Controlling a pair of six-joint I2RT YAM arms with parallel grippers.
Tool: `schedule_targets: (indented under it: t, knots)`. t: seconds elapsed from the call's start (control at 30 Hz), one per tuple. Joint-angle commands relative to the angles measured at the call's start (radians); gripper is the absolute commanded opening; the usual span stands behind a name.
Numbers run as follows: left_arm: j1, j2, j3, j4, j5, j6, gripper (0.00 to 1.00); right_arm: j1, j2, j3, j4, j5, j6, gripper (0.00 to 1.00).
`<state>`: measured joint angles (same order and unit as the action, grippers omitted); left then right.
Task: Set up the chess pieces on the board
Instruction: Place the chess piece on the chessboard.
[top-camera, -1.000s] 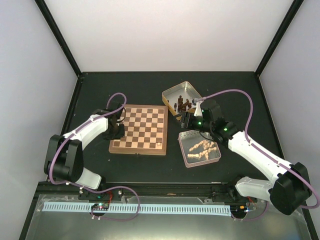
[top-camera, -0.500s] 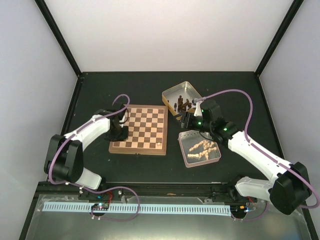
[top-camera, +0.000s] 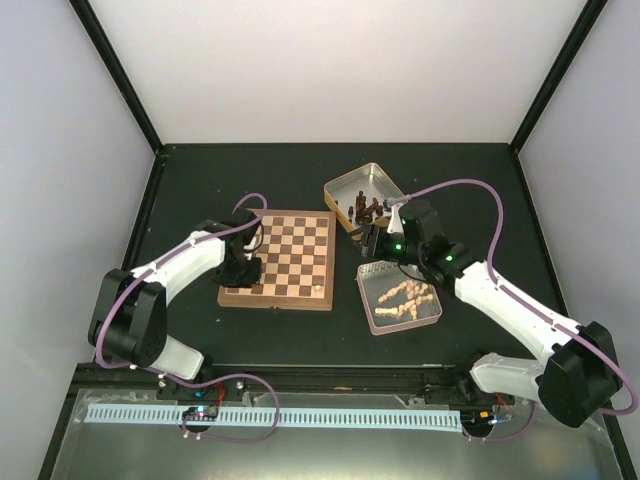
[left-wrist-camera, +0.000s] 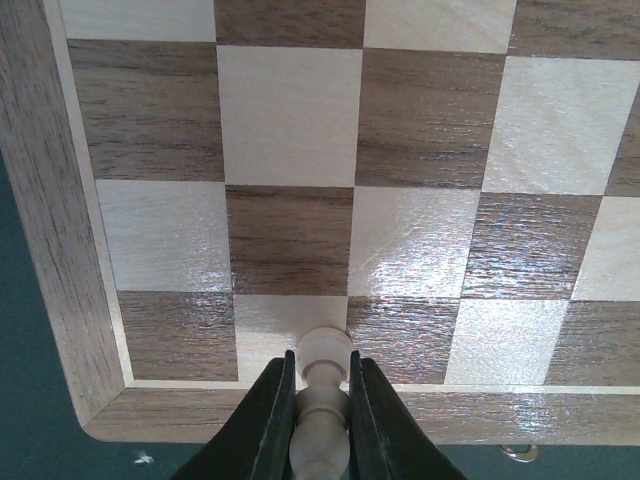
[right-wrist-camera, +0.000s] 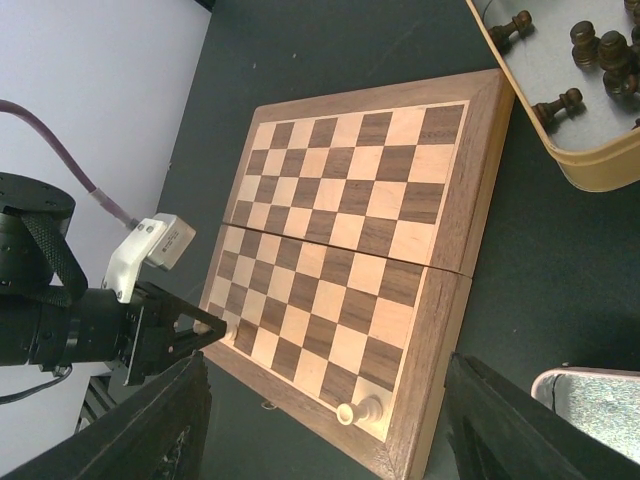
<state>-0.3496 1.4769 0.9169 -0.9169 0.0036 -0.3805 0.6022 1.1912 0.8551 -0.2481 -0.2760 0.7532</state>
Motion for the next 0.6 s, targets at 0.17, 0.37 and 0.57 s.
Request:
schedule_targets:
  t: [0.17,0.37,0.57]
  knots:
    - [-0.011,0.014,0.004,-0.034,-0.039,-0.023,0.09,-0.004,-0.003,-0.017,0.016,-0.006,-0.004,0.65]
    - [-0.032,0.008,0.008,-0.01,0.044,-0.005,0.09,-0.004,-0.003,-0.018,0.017,-0.006,-0.003,0.65]
    - [-0.044,0.028,0.017,-0.016,0.051,0.002,0.09,-0.004,-0.006,-0.021,0.016,-0.003,-0.003,0.65]
